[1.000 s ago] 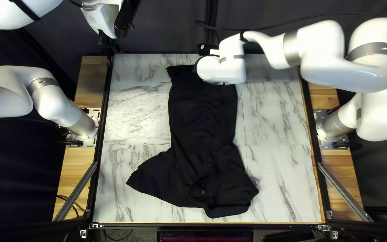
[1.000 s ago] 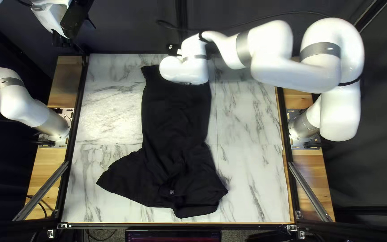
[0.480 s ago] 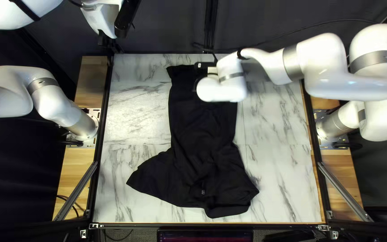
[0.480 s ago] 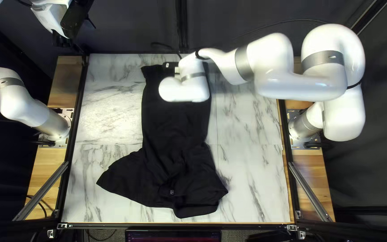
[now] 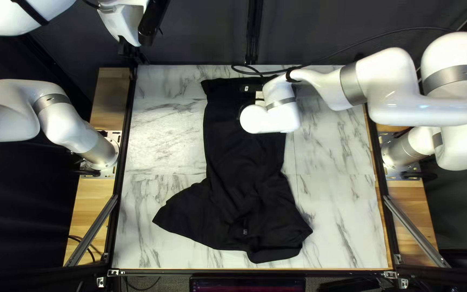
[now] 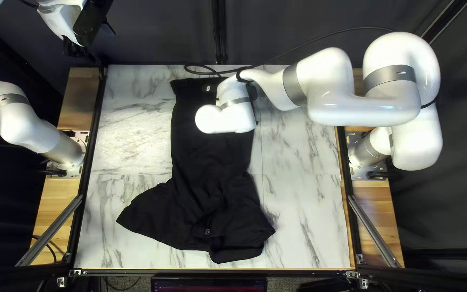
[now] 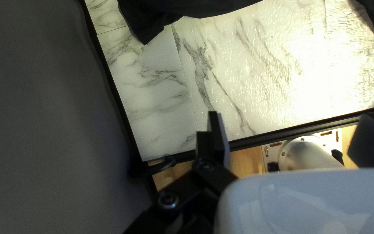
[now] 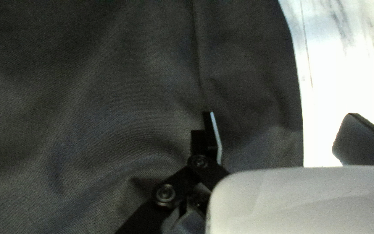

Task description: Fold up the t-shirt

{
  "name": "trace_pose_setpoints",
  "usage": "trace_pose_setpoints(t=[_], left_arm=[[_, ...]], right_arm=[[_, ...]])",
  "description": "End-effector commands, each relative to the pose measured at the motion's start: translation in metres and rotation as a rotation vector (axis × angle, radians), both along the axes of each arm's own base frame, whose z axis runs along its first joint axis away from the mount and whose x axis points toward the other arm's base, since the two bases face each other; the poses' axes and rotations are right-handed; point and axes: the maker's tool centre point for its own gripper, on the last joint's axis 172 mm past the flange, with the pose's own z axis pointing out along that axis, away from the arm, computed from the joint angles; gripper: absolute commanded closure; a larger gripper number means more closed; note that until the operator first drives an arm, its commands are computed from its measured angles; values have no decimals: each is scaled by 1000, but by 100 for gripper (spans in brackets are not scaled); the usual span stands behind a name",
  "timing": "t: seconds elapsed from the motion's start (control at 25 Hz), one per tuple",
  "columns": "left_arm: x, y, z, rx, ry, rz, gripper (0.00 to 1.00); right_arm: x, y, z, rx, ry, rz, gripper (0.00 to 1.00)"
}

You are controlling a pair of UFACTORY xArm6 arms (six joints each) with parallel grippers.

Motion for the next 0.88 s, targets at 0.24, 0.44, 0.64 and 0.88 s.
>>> trace_pose_setpoints(t=[0.24, 0.44, 0.64, 0.88], left_arm=[[0, 0, 0, 0, 0, 0, 0], [0, 0, 0, 0, 0, 0, 0], [0, 0, 0, 0, 0, 0, 0], [0, 0, 0, 0, 0, 0, 0]], right_arm=[[-7, 8, -1, 7, 19, -5, 12], [-10, 12, 1, 5, 28, -7, 53], [-14, 13, 3, 2, 31, -11, 100], [-12, 13, 2, -1, 29, -8, 100]])
